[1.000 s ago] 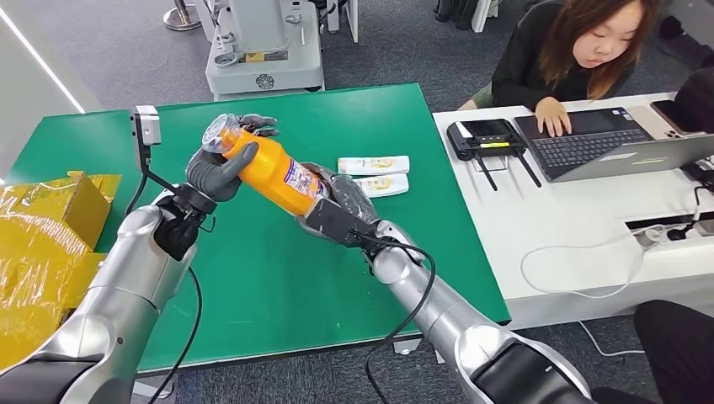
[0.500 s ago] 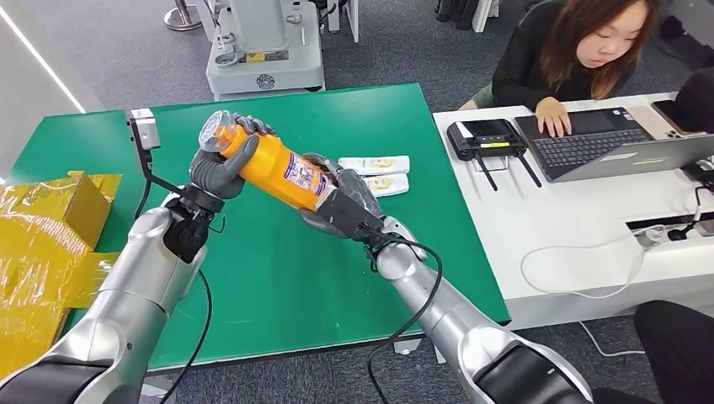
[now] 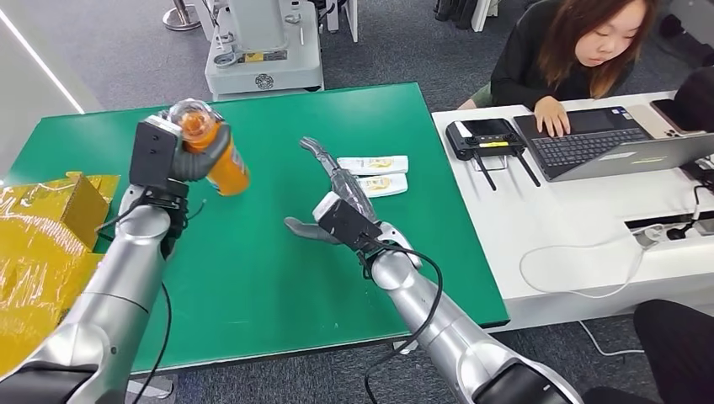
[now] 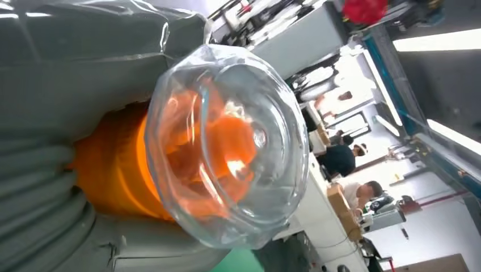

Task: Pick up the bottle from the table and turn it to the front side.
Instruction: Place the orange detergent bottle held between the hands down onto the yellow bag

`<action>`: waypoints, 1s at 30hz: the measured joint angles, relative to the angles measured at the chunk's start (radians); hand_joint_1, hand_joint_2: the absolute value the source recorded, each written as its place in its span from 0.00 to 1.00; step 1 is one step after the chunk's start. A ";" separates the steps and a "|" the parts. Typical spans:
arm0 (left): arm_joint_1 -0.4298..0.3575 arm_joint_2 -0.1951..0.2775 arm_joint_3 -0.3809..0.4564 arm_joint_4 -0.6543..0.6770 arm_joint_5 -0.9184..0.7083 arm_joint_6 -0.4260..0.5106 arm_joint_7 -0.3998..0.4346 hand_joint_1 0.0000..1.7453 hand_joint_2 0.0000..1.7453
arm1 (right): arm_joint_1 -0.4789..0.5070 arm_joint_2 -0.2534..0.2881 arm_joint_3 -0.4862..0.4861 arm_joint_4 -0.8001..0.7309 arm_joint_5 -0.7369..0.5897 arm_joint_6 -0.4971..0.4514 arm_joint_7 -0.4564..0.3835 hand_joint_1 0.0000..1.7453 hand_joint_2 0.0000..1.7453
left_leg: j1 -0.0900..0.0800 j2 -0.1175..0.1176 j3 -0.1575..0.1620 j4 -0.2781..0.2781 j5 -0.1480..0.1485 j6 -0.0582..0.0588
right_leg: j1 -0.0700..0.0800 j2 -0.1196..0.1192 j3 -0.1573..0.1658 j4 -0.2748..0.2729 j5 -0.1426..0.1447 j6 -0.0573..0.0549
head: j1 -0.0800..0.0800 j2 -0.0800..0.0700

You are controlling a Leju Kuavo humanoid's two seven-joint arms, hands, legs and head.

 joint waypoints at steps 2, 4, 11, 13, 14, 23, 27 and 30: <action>-0.015 0.023 0.008 -0.028 -0.051 0.026 -0.010 1.00 1.00 | 0.013 -0.003 0.000 -0.001 -0.001 0.001 -0.013 0.00 1.00 | 0.000 -0.001 0.000 0.000 0.000 0.000 | 0.000 -0.001 0.000 0.000 0.000 0.000 | 0.000 0.000; -0.025 0.042 0.014 -0.053 -0.128 0.078 -0.018 1.00 1.00 | 0.024 -0.006 0.000 -0.002 -0.011 0.006 -0.031 0.00 1.00 | 0.000 0.000 -0.001 0.000 0.000 0.000 | 0.000 0.000 0.000 0.000 0.000 0.000 | 0.000 0.000; -0.064 0.093 0.012 -0.098 -0.504 0.316 0.076 1.00 1.00 | 0.078 -0.020 0.000 -0.046 -0.052 -0.029 -0.055 0.00 1.00 | 0.000 0.001 -0.001 0.000 0.000 0.000 | 0.000 0.001 0.000 0.000 0.000 0.000 | 0.000 0.000; -0.069 0.103 0.005 -0.097 -0.601 0.362 0.107 1.00 1.00 | 0.089 -0.027 0.000 -0.057 -0.069 -0.044 -0.060 0.00 1.00 | 0.000 0.001 -0.001 0.000 0.000 0.000 | 0.000 0.001 0.000 0.000 0.000 0.000 | 0.000 0.000; -0.072 0.109 -0.002 -0.094 -0.660 0.388 0.130 1.00 1.00 | 0.095 -0.031 0.000 -0.063 -0.078 -0.049 -0.064 0.00 1.00 | 0.000 0.001 -0.001 0.000 0.000 0.000 | 0.000 0.001 0.000 0.000 0.000 0.000 | 0.000 0.000; -0.090 0.187 -0.096 0.014 -0.986 0.525 0.294 1.00 1.00 | 0.211 -0.111 -0.023 -0.225 -0.115 -0.107 -0.080 0.00 1.00 | -0.001 0.001 -0.001 0.000 0.000 0.000 | -0.001 0.001 0.000 0.000 0.000 0.000 | 0.000 0.000; -0.074 0.239 -0.126 0.069 -1.080 0.580 0.365 1.00 1.00 | 0.295 -0.163 -0.049 -0.347 -0.124 -0.126 -0.078 0.00 1.00 | 0.000 0.002 -0.001 0.000 0.000 0.000 | -0.001 0.002 -0.001 0.000 0.000 0.000 | 0.000 0.000; -0.050 0.272 -0.134 0.094 -1.125 0.587 0.416 1.00 1.00 | 0.352 -0.194 -0.072 -0.429 -0.125 -0.140 -0.078 0.00 1.00 | 0.000 0.001 -0.001 0.000 0.000 0.000 | 0.000 0.001 -0.001 0.000 0.000 0.000 | 0.000 0.000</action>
